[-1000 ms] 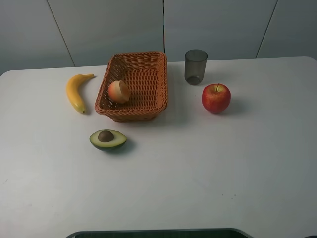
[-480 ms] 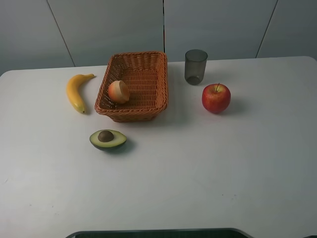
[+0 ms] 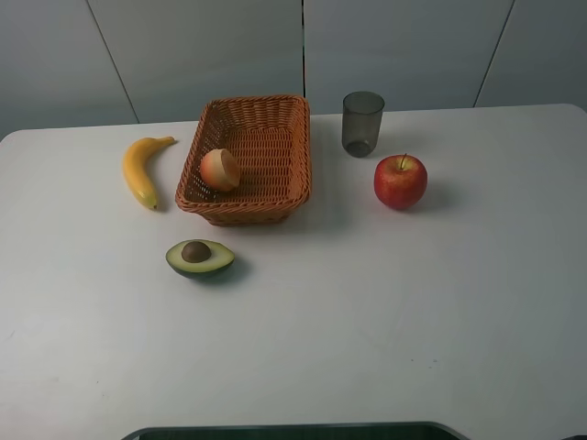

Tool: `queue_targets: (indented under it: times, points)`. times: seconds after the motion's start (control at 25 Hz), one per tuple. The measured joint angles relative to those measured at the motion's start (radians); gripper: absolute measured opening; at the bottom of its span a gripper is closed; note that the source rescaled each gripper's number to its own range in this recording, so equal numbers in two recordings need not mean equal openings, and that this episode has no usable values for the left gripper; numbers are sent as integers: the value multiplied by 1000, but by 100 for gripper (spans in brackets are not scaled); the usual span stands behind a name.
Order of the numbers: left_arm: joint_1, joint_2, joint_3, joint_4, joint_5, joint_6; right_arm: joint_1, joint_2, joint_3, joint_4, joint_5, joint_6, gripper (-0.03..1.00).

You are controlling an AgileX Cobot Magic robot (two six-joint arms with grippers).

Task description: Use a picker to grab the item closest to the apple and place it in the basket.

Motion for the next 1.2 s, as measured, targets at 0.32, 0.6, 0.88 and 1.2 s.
queue_targets:
  times: [0.32,0.6,0.88,1.2]
  points:
    - [0,0,0,0,0,0,0,0,0,0,0,0,100]
    - [0,0,0,0,0,0,0,0,0,0,0,0,100]
    - [0,0,0,0,0,0,0,0,0,0,0,0,100]
    - [0,0,0,0,0,0,0,0,0,0,0,0,100]
